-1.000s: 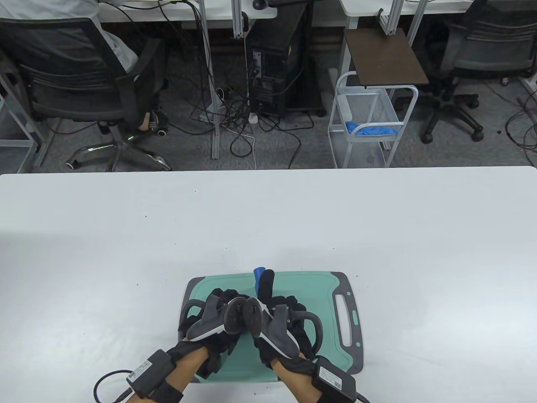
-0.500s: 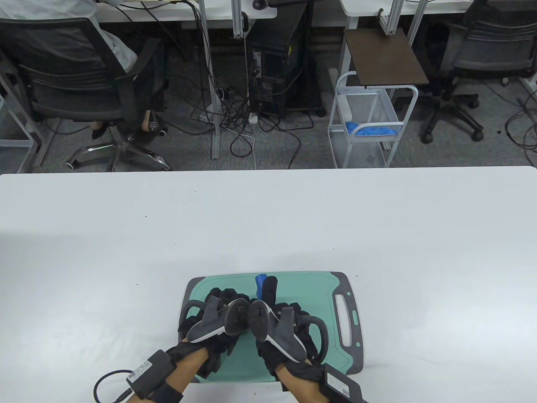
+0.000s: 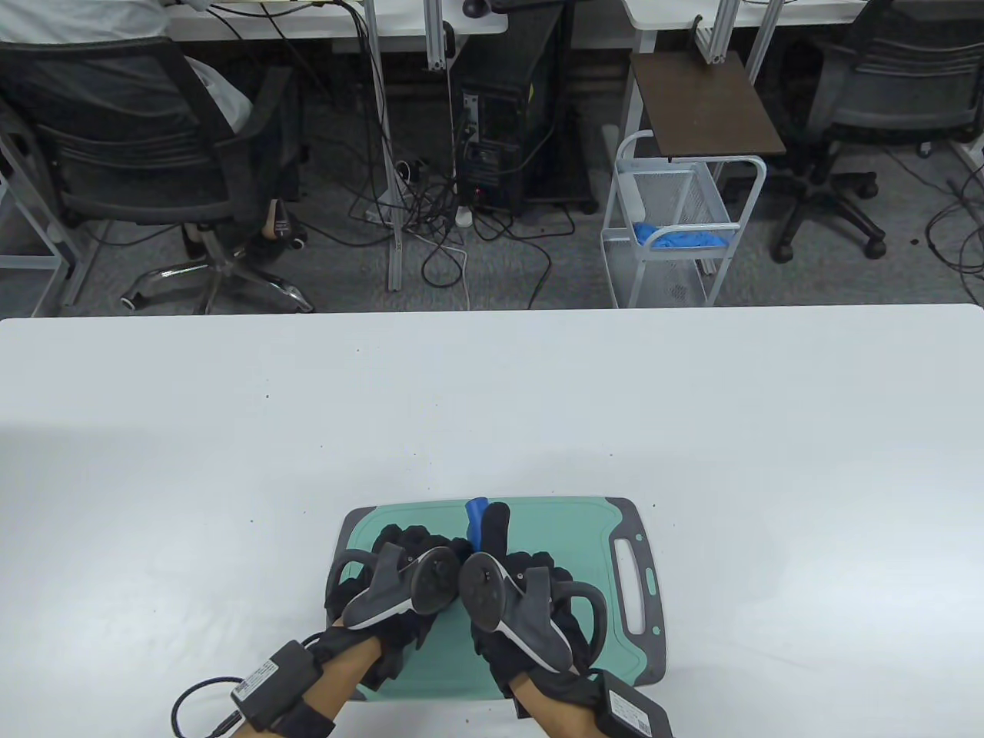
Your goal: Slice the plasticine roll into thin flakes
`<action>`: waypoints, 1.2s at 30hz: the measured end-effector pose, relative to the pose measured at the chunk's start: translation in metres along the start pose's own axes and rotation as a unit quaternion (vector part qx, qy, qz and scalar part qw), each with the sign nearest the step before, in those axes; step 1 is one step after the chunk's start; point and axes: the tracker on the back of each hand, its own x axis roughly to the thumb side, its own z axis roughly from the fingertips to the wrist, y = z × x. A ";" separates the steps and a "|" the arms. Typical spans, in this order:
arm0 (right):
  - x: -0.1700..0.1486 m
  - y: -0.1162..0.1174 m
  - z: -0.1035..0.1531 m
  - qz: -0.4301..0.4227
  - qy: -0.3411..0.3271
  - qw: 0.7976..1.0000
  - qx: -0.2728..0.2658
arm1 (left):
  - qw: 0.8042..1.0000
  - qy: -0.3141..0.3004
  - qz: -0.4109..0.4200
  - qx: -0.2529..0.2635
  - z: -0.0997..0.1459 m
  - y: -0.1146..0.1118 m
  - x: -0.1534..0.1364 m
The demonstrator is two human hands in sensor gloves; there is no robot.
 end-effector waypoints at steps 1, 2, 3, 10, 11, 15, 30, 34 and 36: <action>0.000 -0.001 0.001 -0.001 -0.001 1.000 0.000 | 1.000 0.001 0.000 0.000 0.000 0.000 0.000; 0.001 -0.001 0.001 -0.001 -0.003 1.000 0.001 | 1.000 0.001 0.000 0.000 0.000 0.000 0.000; 0.001 -0.002 0.002 -0.001 -0.004 1.000 0.000 | 1.000 0.001 0.001 0.001 0.000 0.000 0.000; 0.003 -0.003 0.003 -0.001 -0.007 1.000 0.003 | 1.000 0.002 0.016 0.000 -0.001 0.000 -0.002; 0.003 -0.002 0.003 0.000 -0.007 1.000 0.005 | 1.000 0.002 0.016 0.001 -0.001 0.000 -0.002; 0.003 -0.002 0.004 -0.001 -0.010 1.000 0.010 | 1.000 0.002 0.019 0.005 -0.002 0.000 -0.002; 0.002 -0.001 0.004 -0.003 -0.015 0.999 0.030 | 1.000 0.004 0.017 0.015 -0.001 0.000 -0.003; 0.002 0.001 0.003 -0.003 -0.016 0.999 0.036 | 1.000 0.004 0.014 0.018 -0.001 0.000 -0.003; 0.001 0.001 0.003 -0.004 -0.016 0.999 0.039 | 1.000 0.004 0.013 0.020 -0.001 0.000 -0.003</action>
